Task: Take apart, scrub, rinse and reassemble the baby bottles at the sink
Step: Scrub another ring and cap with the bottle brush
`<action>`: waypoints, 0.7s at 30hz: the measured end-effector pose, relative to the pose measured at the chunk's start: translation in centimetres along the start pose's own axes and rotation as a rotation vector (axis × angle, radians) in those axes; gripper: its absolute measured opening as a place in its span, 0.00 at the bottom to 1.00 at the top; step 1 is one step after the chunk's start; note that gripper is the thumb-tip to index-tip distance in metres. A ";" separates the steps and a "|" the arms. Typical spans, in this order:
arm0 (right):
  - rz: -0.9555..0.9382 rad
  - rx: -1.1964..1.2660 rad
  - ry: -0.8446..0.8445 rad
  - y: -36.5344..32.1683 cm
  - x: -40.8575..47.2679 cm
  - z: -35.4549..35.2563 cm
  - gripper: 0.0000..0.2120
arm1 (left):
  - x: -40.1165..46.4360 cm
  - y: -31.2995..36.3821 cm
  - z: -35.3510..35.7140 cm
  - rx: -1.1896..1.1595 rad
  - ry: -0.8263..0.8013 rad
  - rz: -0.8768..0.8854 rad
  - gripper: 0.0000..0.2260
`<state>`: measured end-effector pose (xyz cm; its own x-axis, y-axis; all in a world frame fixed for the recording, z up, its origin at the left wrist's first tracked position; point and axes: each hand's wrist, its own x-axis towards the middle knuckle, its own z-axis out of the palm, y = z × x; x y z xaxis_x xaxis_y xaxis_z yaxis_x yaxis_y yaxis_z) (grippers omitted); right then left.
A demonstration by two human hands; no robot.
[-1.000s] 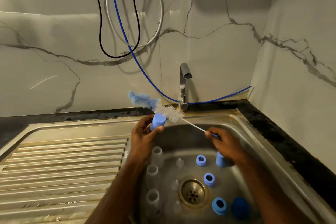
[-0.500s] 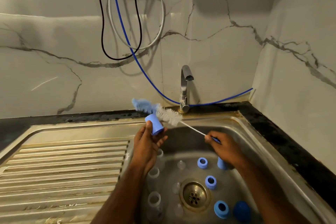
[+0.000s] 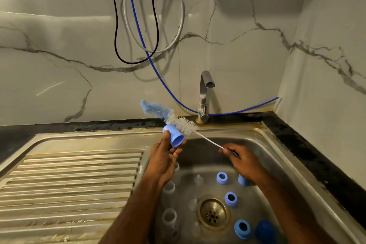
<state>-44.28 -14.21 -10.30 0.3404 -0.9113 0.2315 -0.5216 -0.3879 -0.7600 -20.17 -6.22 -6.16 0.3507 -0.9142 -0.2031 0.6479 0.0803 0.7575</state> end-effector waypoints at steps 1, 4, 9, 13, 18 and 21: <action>-0.020 0.029 -0.035 -0.2 0.0 0.1 0.10 | 0.0 -0.1 0.0 -0.021 -0.002 -0.017 0.20; -0.058 0.080 -0.065 -0.9 -0.2 0.2 0.09 | 0.1 0.2 -0.6 -0.046 -0.034 -0.105 0.19; -0.068 0.082 -0.039 -0.8 -0.2 0.2 0.09 | -0.2 0.1 -0.4 -0.018 -0.115 -0.171 0.24; -0.084 0.033 -0.108 -0.3 -0.2 -0.1 0.08 | -0.1 0.2 -0.7 -0.019 -0.083 -0.125 0.20; -0.048 0.063 0.012 -0.1 -0.2 0.3 0.08 | -1.0 0.1 -0.2 0.098 -0.148 -0.169 0.22; -0.090 0.038 -0.096 -0.6 -0.3 0.2 0.08 | -0.9 0.0 -0.1 0.073 -0.094 -0.127 0.20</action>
<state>-43.91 -13.70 -10.06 0.4586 -0.8551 0.2419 -0.4563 -0.4602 -0.7616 -20.41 -5.41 -6.03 0.2023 -0.9484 -0.2442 0.6308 -0.0646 0.7733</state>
